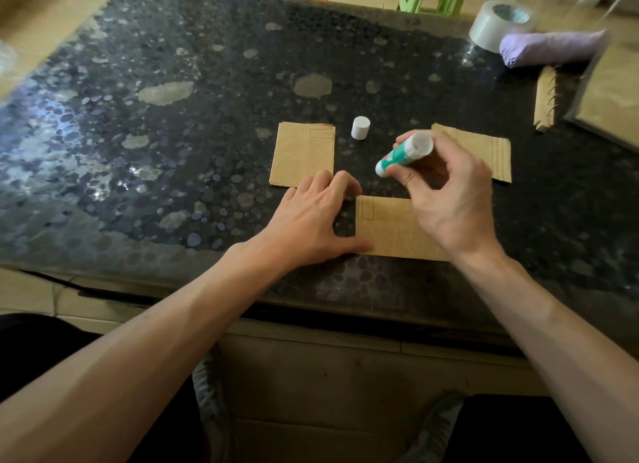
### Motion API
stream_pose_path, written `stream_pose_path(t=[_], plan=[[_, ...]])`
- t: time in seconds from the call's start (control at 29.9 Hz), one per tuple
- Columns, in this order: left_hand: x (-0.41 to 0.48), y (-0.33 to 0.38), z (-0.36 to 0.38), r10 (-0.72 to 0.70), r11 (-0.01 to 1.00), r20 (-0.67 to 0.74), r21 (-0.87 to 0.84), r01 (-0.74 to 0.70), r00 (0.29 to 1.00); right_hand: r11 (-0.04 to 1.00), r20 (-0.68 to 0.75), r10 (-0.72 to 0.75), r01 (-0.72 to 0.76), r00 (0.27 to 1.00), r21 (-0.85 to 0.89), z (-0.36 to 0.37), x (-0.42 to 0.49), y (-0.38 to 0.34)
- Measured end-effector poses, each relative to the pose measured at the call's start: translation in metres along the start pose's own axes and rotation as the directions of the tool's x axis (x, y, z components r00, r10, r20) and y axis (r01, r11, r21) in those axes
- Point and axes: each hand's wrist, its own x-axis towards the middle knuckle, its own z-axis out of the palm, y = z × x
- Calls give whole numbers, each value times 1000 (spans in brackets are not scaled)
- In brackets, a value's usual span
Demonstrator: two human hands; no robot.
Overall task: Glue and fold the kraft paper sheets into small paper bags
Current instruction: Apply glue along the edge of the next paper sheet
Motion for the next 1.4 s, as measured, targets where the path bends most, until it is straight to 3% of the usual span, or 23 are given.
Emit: stream_pose_path(t=[0.2,0.43,0.67,0.94,1.24,1.4], plan=[[0,-1,2,1,1000,12,28,-1,1000,997,166,74,-74,983,-7,-12,-6,-1],[0,-1,-1,9,999,39,52,-11,999,998,333,57,-47,941,-38,-10,-15,-8],[-3,3,-4,9,998,65,61,-13,998,998,397,54,-39,916,-47,-11,-17,-14],[-3,2,-4,11,998,65,65,-15,998,989,333,50,1,942,-151,-4,-15,-12],[-3,2,-6,18,996,93,87,-26,996,994,441,66,-18,895,-112,-9,-17,-16],[-5,1,-6,16,994,116,103,-28,993,992,434,60,-7,899,-124,-10,-19,-17]])
